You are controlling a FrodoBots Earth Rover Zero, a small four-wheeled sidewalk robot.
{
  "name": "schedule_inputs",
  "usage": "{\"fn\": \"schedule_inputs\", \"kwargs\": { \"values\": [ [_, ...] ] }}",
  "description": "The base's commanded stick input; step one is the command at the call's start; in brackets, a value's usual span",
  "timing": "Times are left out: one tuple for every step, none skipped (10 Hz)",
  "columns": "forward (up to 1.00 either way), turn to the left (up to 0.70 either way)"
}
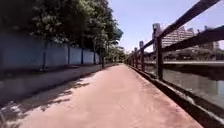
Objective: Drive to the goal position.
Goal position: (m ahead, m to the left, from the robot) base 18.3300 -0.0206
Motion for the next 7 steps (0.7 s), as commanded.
{"fn": "schedule_inputs", "kwargs": {
  "values": [
    [0.97, 0.01],
    [0.97, 0.01],
    [0.97, 0.01],
    [0.97, 0.01],
    [0.97, 0.01],
    [0.97, 0.01],
    [0.97, 0.01]
  ]
}}
